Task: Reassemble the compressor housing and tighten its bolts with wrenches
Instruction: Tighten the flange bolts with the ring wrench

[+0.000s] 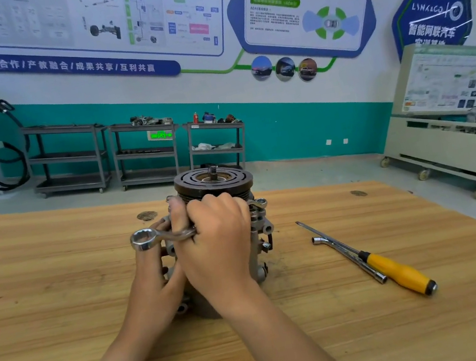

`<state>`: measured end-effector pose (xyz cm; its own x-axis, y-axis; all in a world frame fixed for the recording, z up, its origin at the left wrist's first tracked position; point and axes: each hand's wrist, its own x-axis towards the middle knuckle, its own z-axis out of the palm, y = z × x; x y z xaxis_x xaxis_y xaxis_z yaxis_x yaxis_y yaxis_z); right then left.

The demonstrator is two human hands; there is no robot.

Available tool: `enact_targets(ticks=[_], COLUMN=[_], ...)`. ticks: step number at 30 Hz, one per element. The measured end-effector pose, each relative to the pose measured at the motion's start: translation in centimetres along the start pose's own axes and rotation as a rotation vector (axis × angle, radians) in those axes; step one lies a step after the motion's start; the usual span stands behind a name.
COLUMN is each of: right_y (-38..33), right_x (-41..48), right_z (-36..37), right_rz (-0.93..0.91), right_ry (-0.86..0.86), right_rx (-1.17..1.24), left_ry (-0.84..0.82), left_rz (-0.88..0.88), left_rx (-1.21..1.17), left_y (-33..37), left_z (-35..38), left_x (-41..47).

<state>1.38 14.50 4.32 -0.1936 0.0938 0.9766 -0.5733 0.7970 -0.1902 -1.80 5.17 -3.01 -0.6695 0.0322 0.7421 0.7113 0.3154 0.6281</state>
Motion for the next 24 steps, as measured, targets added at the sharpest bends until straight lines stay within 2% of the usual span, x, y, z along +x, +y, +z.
enact_targets(ticks=[3,6,8,11,14,19,24], right_y=[-0.2,-1.6,-2.0,-0.4,3.7,10.9,13.9], right_x=[1.6,4.6,6.9,10.5,12.9,12.5,9.6], right_z=[-1.7,-4.4,-6.0,-7.8,-8.2,-6.4,-4.5], right_rz=[0.056,0.259,0.316,0.444,0.749,1.272,1.537], right_ry=[0.065,0.180,0.274,0.348,0.339,0.311,0.319], right_rx=[0.239,0.759,1.072,1.342,1.428,1.379,1.388], left_ry=[0.039,0.042,0.022,0.019,0.022,0.019,0.006], left_rz=[-0.058,-0.088,-0.106,-0.114,-0.124,-0.132,-0.115], left_rx=[0.044,0.056,0.050,0.042,0.033,0.019,0.026], left_y=[-0.5,-0.7,-0.6,-0.6,-0.4,-0.5,-0.4], left_z=[0.1,0.1,-0.1,-0.2,-0.1,-0.1,-0.2], left_x=[0.0,0.0,0.0,-0.1,0.0,0.0,0.1])
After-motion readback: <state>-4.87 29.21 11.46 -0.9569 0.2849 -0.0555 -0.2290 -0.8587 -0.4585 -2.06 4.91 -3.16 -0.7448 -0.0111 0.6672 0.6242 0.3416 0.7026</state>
